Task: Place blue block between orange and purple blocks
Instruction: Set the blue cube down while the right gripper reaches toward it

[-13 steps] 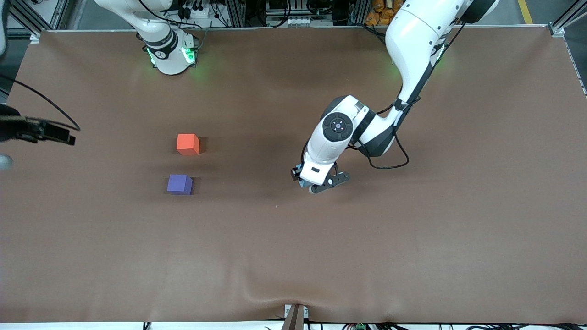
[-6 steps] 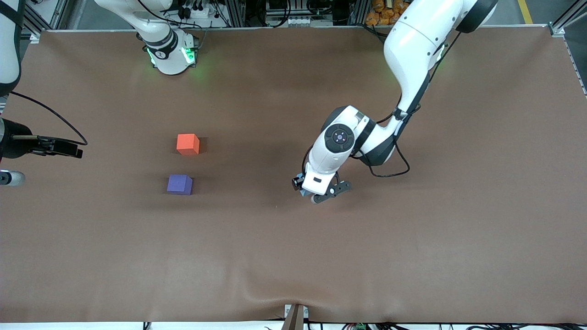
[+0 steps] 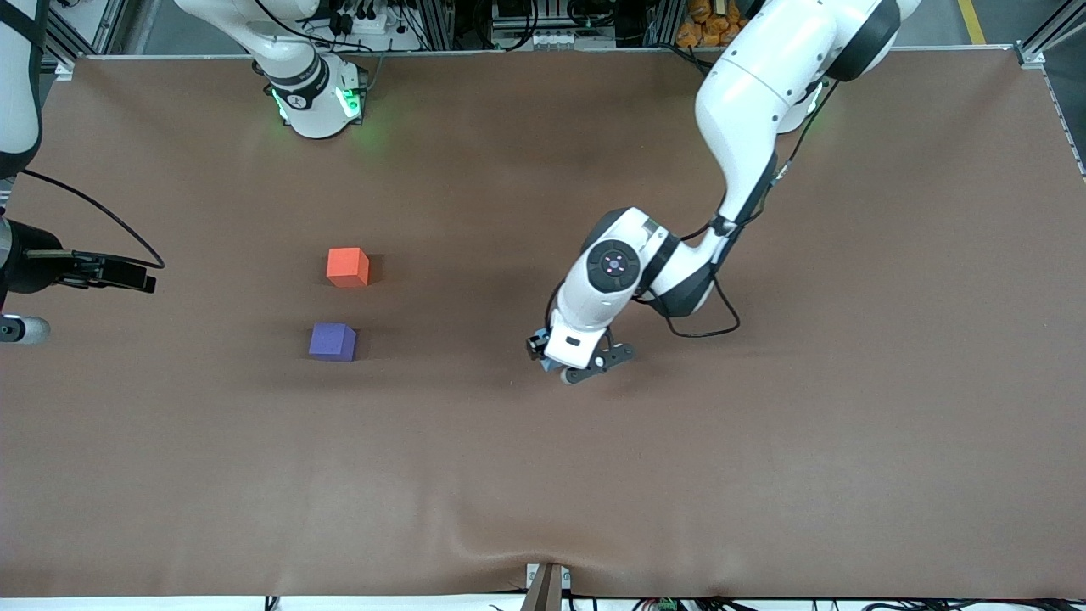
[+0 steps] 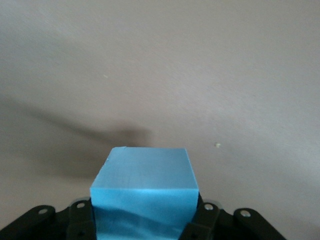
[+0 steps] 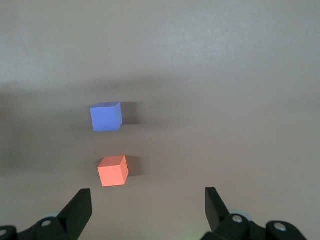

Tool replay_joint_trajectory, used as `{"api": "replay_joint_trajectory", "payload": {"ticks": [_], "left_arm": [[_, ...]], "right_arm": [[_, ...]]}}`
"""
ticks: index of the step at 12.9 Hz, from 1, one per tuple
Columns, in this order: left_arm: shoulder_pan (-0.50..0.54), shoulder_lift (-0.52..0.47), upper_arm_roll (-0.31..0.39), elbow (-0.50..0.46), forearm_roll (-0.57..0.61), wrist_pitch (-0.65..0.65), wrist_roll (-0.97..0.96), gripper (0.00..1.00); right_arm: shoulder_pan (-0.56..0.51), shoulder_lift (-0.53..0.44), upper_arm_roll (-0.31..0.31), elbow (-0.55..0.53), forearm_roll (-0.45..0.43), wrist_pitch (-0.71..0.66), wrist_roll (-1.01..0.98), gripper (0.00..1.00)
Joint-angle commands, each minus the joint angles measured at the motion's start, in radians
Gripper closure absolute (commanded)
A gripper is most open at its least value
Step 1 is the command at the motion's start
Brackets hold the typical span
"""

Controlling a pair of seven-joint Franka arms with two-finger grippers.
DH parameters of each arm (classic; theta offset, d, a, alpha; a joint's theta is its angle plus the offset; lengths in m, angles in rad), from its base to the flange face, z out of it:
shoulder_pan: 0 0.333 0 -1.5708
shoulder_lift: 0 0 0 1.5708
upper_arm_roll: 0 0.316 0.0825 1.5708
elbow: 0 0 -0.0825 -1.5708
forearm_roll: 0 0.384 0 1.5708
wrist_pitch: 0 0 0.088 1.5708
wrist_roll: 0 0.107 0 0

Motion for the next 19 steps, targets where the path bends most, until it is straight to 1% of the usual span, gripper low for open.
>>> {"api": "replay_joint_trajectory", "payload": {"ticks": [1,5,6,7,8,9,10,11,12,13,14,16,18,19], "left_arm": [[-0.066,0.071,0.007,0.087,0.012,0.054,-0.081,1.0],[-0.129,0.154,0.004,0.164,0.01,0.138,-0.094,0.99],[-0.141,0.159,0.004,0.164,0.01,0.152,-0.097,0.84],[-0.146,0.14,0.007,0.155,0.009,0.144,-0.118,0.18],[-0.146,0.12,0.009,0.149,0.012,0.123,-0.152,0.0],[-0.144,0.105,0.013,0.15,0.012,0.088,-0.179,0.0],[-0.141,0.053,0.025,0.15,0.01,0.01,-0.202,0.0],[-0.132,-0.01,0.036,0.15,0.007,-0.083,-0.213,0.0],[-0.117,-0.085,0.041,0.15,0.007,-0.15,-0.212,0.0],[-0.078,-0.154,0.044,0.147,0.015,-0.202,-0.2,0.0],[-0.023,-0.227,0.041,0.129,0.016,-0.269,-0.16,0.0],[0.063,-0.327,0.042,0.126,0.018,-0.413,0.021,0.0],[0.175,-0.409,0.047,0.118,0.025,-0.53,0.153,0.0],[0.23,-0.453,0.046,0.114,0.069,-0.613,0.251,0.0]], "right_arm": [[0.004,-0.005,0.001,0.004,0.013,-0.003,0.003,0.0],[0.005,-0.005,0.001,0.004,0.013,-0.002,0.004,0.0],[0.005,-0.005,0.001,0.004,0.013,-0.003,0.007,0.0],[0.005,-0.005,0.002,0.004,0.014,-0.003,0.028,0.0],[0.007,-0.005,0.002,0.004,0.029,-0.01,0.056,0.0],[0.01,-0.005,0.002,0.003,0.061,-0.013,0.085,0.0],[0.016,-0.005,0.002,0.003,0.074,-0.014,0.11,0.0],[0.045,-0.005,0.002,0.003,0.074,-0.013,0.128,0.0],[0.082,-0.003,0.002,0.001,0.072,-0.013,0.172,0.0],[0.12,0.006,0.002,0.001,0.074,-0.008,0.243,0.0],[0.166,0.014,0.002,0.001,0.074,-0.003,0.309,0.0],[0.241,0.043,0.002,0.003,0.094,0.016,0.365,0.0],[0.271,0.084,0.002,0.003,0.242,0.064,0.366,0.0],[0.301,0.107,0.002,0.003,0.265,0.09,0.365,0.0]]}}
